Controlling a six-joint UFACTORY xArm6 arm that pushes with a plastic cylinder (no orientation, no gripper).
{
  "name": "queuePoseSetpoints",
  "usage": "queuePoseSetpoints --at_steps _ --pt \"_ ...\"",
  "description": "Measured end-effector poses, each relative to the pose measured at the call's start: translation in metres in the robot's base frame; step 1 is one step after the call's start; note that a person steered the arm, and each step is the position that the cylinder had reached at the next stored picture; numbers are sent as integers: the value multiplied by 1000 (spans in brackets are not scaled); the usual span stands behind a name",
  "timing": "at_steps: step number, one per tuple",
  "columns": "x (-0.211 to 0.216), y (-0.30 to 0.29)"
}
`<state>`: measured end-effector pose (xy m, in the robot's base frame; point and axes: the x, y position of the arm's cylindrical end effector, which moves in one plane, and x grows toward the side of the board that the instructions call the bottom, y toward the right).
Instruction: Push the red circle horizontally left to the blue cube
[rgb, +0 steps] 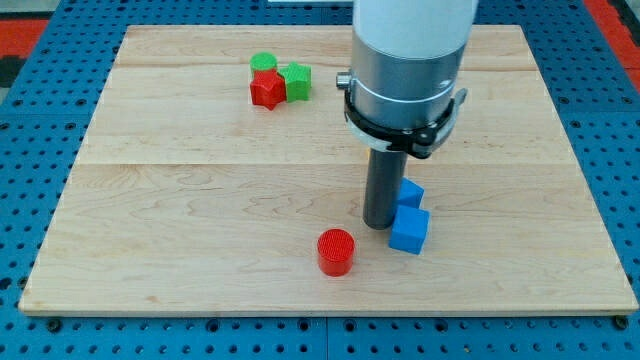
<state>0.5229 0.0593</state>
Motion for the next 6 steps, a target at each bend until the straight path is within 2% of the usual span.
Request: queuePoseSetpoints --at_steps 2,3,4,5,6 --pt "54 -6" --pt "28 -88" --pt "0 -123" --pt "25 -96" --pt "53 -96"
